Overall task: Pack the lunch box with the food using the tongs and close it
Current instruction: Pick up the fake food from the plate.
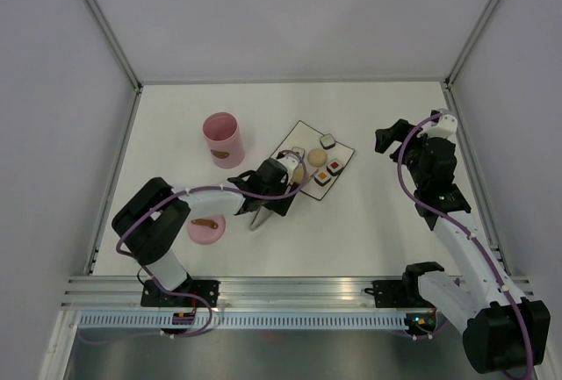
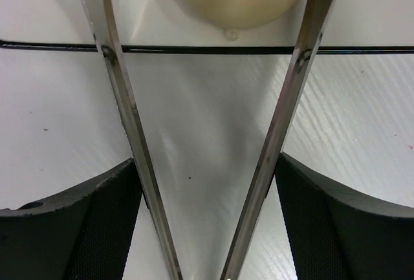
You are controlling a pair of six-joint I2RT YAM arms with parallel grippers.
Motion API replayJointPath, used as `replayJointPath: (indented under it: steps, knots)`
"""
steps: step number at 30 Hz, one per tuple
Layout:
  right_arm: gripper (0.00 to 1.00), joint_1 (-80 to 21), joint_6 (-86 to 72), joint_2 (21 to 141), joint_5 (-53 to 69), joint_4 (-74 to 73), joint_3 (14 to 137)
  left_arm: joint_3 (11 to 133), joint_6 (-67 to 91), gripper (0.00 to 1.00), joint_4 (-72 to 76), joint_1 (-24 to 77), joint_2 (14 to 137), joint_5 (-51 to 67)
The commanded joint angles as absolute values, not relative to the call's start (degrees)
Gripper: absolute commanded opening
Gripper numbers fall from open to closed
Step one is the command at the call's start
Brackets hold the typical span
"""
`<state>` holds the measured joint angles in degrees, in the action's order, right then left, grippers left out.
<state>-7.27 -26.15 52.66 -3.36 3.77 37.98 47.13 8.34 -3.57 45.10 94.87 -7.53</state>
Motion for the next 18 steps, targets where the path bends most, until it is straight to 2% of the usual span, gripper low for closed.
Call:
replayJointPath:
  steps: [1, 11, 18]
  knots:
    - [0.98, -7.2, -27.2, 51.9, -4.2, 3.4, 40.3, 48.7, 7.3, 0.84, -7.5, 47.0, 97.7, -8.6]
    - [0.98, -7.2, -27.2, 51.3, -4.7, 2.9, 39.6, 49.5, 15.6, 0.79, -12.3, 49.5, 97.3, -15.6]
    - [0.98, -7.2, -26.9, 51.2, -4.7, 2.8, 39.0, 45.6, 21.8, 0.78, -10.6, 51.6, 95.7, -18.6]
